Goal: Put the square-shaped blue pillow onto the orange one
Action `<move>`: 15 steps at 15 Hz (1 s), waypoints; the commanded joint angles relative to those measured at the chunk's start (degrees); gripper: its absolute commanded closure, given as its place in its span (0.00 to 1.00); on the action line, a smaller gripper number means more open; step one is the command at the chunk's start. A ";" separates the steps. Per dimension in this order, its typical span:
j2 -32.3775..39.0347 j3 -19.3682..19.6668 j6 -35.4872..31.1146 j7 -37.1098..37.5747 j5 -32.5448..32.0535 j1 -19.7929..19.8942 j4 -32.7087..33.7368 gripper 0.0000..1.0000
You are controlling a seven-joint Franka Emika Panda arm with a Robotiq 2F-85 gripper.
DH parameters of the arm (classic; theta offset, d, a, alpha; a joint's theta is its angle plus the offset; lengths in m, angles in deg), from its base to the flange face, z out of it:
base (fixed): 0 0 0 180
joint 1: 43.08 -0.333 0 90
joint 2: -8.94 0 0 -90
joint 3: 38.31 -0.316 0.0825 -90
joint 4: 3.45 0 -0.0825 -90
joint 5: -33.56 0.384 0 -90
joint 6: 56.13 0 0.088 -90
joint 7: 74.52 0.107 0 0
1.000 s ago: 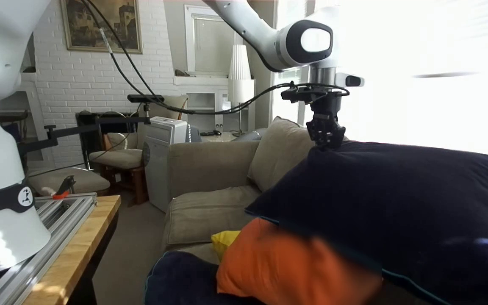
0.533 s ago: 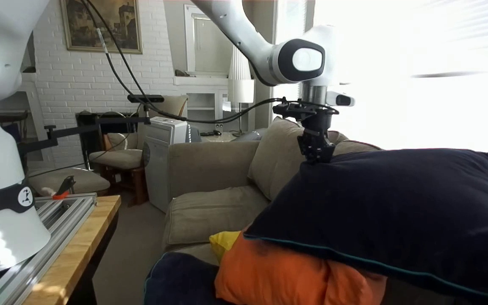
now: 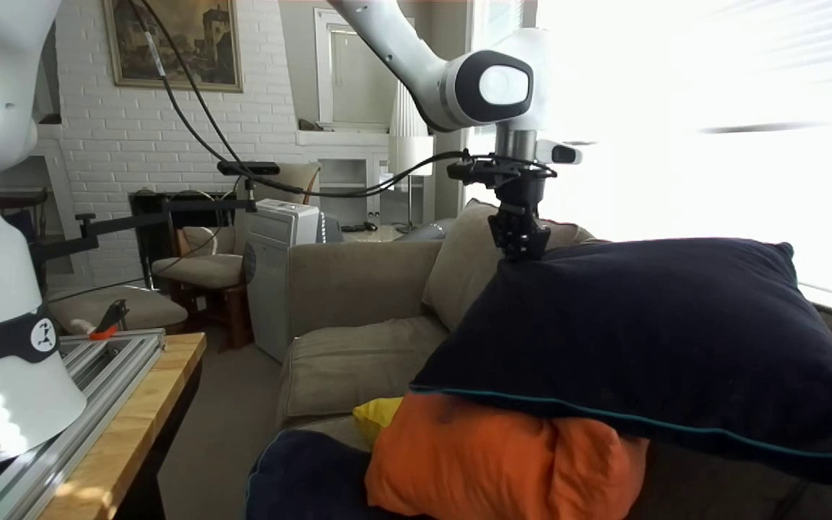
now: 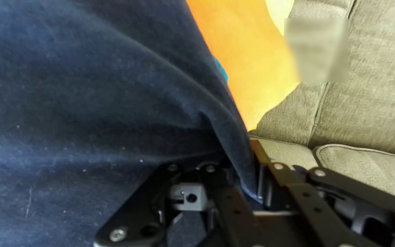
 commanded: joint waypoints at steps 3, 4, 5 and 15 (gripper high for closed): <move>-2.22 -0.95 0.87 -0.20 -0.01 2.11 -2.67 0.98; -1.24 -0.73 1.05 0.13 0.09 2.51 -1.91 0.98; -0.39 -0.71 2.30 -0.18 0.23 3.02 -1.16 0.98; 6.79 1.58 3.23 1.85 -3.59 3.09 1.53 0.98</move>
